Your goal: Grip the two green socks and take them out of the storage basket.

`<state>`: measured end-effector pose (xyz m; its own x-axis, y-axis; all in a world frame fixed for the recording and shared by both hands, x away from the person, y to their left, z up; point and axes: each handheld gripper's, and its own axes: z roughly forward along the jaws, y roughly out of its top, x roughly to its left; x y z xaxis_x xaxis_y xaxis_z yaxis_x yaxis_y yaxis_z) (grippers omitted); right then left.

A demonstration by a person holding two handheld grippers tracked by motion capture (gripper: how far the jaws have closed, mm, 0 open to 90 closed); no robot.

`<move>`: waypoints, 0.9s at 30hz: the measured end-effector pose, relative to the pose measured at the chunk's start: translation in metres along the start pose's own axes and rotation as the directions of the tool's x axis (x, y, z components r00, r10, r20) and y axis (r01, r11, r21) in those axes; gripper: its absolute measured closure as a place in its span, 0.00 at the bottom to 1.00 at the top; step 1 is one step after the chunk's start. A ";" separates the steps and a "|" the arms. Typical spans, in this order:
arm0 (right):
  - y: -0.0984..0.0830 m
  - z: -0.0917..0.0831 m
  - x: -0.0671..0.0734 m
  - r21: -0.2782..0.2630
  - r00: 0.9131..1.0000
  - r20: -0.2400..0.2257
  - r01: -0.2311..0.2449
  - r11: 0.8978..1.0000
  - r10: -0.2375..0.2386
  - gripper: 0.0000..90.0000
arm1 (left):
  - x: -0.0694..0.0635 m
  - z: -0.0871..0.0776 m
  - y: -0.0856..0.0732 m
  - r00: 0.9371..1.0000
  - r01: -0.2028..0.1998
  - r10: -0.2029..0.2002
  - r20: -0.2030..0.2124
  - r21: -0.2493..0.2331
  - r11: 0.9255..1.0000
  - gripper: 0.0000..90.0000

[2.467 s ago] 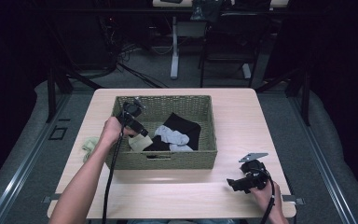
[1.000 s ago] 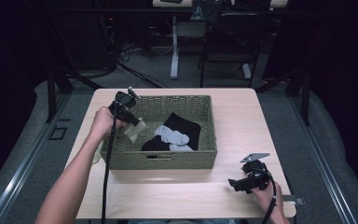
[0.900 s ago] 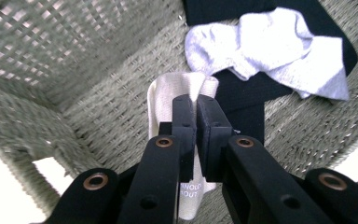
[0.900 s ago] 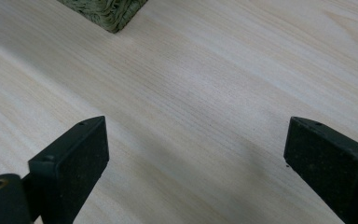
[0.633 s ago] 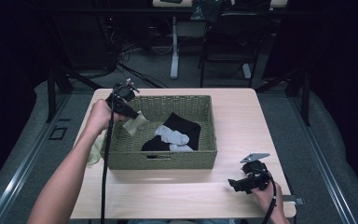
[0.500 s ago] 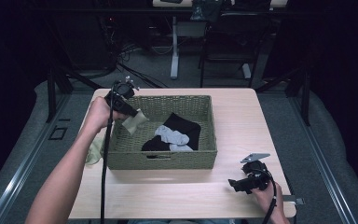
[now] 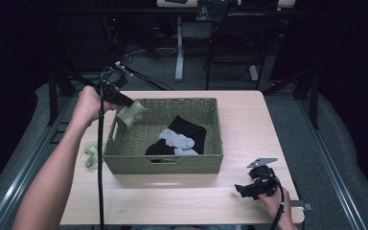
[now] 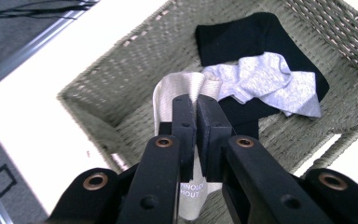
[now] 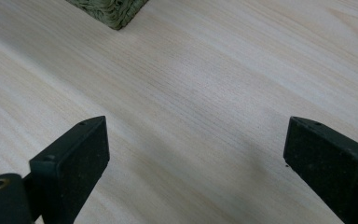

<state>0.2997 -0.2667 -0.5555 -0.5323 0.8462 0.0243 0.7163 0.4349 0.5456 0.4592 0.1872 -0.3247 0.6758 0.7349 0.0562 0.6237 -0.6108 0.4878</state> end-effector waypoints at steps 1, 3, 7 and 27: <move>0.000 0.000 0.000 -0.008 1.000 -0.008 -0.007 1.000 0.007 0.07 | 0.001 -0.003 0.000 1.000 0.002 -0.002 -0.002 -0.003 1.000 0.97; 0.000 0.000 0.000 -0.008 1.000 -0.010 -0.005 1.000 0.005 0.07 | 0.003 -0.010 -0.002 1.000 0.006 -0.006 -0.010 -0.014 1.000 0.97; 0.000 0.000 0.000 -0.006 1.000 -0.006 -0.004 1.000 0.004 0.07 | 0.008 -0.023 -0.006 0.999 0.019 -0.020 -0.031 -0.024 1.000 0.97; 0.000 0.002 0.001 -0.005 1.000 -0.010 -0.008 1.000 0.008 0.08 | 0.063 -0.042 -0.094 0.975 0.197 -0.200 -0.096 -0.039 0.980 0.96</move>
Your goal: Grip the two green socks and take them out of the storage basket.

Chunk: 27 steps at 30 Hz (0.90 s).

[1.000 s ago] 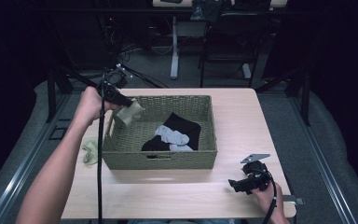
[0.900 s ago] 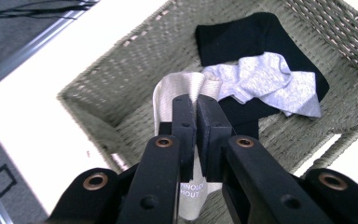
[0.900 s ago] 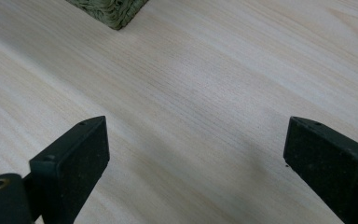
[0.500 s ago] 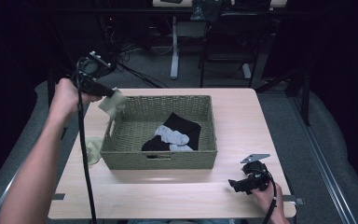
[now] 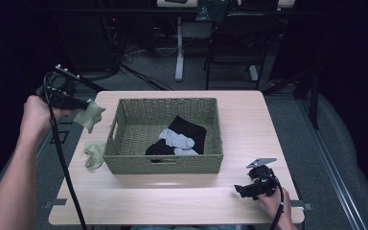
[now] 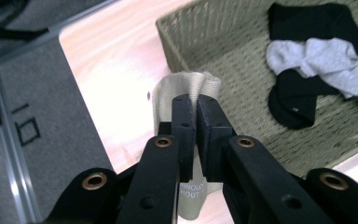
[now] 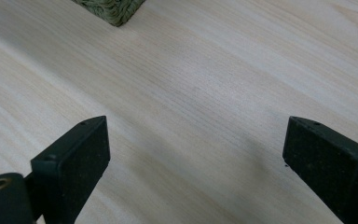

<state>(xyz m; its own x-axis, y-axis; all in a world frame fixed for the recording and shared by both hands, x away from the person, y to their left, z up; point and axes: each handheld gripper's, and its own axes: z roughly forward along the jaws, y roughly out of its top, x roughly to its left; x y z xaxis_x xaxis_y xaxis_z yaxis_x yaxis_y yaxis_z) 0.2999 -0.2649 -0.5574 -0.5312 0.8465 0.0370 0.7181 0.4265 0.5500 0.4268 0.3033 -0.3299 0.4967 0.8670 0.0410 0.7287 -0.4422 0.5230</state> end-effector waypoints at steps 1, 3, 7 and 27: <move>0.000 0.000 0.000 0.000 1.000 0.000 0.000 1.000 0.000 0.08 | 0.000 0.000 0.000 1.000 0.000 0.000 0.000 0.000 1.000 0.96; 0.000 0.000 0.000 0.000 1.000 -0.001 0.001 1.000 -0.001 0.08 | 0.006 0.008 -0.010 1.000 0.016 -0.016 -0.003 0.016 1.000 0.96; 0.000 0.001 0.001 0.006 1.000 -0.001 0.001 1.000 -0.001 0.07 | 0.015 0.026 -0.029 0.998 0.057 -0.057 0.015 0.045 0.997 0.96; 0.000 0.001 0.001 0.012 1.000 0.004 0.005 1.000 -0.005 0.07 | 0.027 0.127 -0.095 0.972 0.183 -0.209 0.108 0.210 0.960 0.73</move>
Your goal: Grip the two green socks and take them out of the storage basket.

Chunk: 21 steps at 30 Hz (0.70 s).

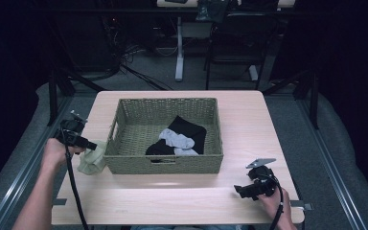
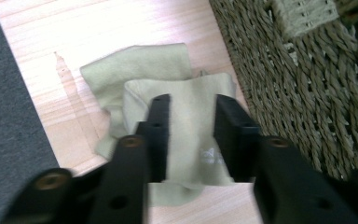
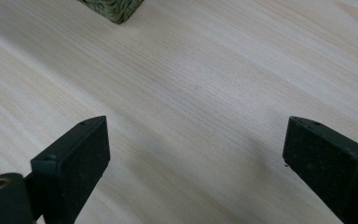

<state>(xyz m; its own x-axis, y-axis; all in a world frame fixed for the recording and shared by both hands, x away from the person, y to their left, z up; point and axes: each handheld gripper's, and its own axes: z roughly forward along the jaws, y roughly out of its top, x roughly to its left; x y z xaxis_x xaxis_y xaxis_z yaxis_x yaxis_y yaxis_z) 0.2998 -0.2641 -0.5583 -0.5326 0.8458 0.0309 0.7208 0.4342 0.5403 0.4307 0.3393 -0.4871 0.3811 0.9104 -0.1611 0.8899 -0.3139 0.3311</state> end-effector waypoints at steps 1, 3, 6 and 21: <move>0.000 0.000 0.000 -0.003 1.000 -0.001 -0.004 1.000 0.004 0.07 | 0.001 -0.002 -0.001 1.000 0.007 -0.007 -0.005 -0.010 1.000 0.62; 0.000 0.000 0.000 -0.004 1.000 -0.002 -0.004 1.000 0.004 0.07 | 0.001 -0.007 -0.004 0.999 0.020 -0.021 -0.035 -0.027 0.999 0.56; 0.000 0.000 0.000 -0.006 1.000 -0.002 -0.003 1.000 0.003 0.07 | 0.000 -0.019 -0.009 0.997 0.030 -0.034 -0.067 -0.058 0.998 0.41; 0.000 0.000 0.000 -0.012 1.000 -0.002 -0.007 1.000 0.007 0.07 | -0.029 -0.056 -0.059 0.992 0.000 -0.032 -0.123 -0.253 0.968 0.17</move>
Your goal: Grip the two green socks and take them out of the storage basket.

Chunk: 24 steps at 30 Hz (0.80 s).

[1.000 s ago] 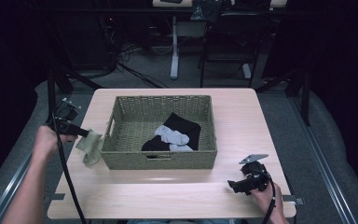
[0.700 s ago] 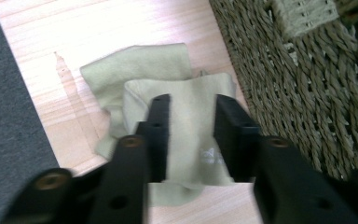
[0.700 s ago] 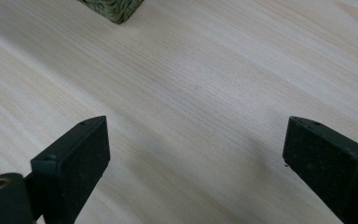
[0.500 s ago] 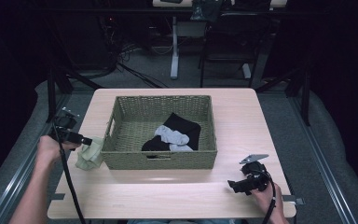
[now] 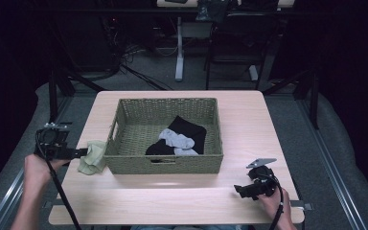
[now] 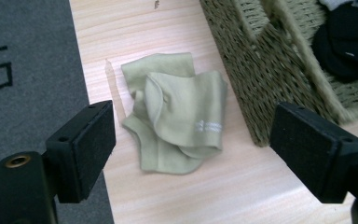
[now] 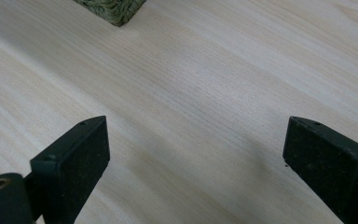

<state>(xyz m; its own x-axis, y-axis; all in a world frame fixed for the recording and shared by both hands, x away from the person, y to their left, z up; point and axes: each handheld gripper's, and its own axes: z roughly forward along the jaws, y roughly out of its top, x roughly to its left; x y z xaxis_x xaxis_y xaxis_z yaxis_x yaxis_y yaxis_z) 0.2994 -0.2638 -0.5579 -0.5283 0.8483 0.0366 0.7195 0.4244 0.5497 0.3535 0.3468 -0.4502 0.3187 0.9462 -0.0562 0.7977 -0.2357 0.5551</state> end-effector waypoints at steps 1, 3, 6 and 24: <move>0.000 0.000 0.000 0.009 1.000 0.005 0.007 1.000 -0.007 0.07 | -0.003 -0.002 -0.004 1.000 -0.002 0.002 -0.004 -0.014 1.000 0.16; 0.000 0.001 0.001 0.008 1.000 -0.003 0.006 1.000 -0.005 0.07 | -0.007 -0.004 -0.012 1.000 0.006 -0.006 -0.001 -0.044 0.999 0.15; 0.001 0.000 0.001 0.003 1.000 -0.002 0.010 1.000 -0.010 0.07 | -0.016 -0.003 -0.026 1.000 0.006 -0.006 -0.005 -0.062 0.998 0.13; 0.002 0.001 0.002 0.006 1.000 -0.007 0.012 1.000 -0.012 0.07 | -0.059 0.045 -0.103 0.991 -0.013 0.008 -0.134 -0.036 0.999 0.06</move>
<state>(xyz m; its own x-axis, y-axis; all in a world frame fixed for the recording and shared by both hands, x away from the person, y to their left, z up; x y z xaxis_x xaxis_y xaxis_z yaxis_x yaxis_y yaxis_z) 0.2998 -0.2607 -0.5579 -0.5398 0.8410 0.0359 0.7158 0.4361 0.5454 0.2758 0.3054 -0.5414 0.2532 0.9656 0.0602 0.7749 -0.2396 0.5849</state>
